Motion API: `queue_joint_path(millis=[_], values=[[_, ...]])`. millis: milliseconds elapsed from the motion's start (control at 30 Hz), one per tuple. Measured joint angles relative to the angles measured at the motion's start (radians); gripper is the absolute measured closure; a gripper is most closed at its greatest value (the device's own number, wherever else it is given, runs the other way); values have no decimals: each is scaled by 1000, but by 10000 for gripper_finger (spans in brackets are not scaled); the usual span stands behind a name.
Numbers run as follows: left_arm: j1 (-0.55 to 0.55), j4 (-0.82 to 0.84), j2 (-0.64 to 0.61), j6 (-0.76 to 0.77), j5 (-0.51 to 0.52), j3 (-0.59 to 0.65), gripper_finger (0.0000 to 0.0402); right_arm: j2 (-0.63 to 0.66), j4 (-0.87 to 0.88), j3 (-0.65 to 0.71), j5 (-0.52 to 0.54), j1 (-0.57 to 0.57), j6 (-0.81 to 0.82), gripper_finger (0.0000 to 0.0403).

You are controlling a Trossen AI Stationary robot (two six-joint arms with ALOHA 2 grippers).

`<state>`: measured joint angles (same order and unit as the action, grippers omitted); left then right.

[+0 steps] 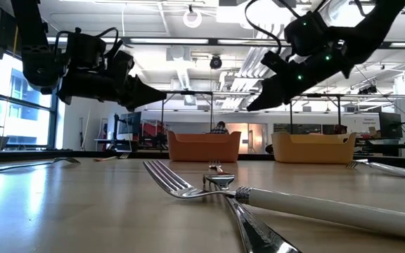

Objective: Sort silverware by color (type)
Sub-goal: Put the orange fork into the green bin

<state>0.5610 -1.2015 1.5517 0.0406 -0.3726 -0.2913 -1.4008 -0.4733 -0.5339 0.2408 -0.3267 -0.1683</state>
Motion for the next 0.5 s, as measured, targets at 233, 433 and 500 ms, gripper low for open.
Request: queue_joint_path(millis=[233,433,500], values=[[0,9,0,2,1,-10,401,27,-25,7,-142,2,-5,403],[-11,44,0,-5,2,-13,401,30,-88,37,-321,79,43,403],[-22,53,0,-16,2,-13,401,30,-124,59,-321,126,56,403]])
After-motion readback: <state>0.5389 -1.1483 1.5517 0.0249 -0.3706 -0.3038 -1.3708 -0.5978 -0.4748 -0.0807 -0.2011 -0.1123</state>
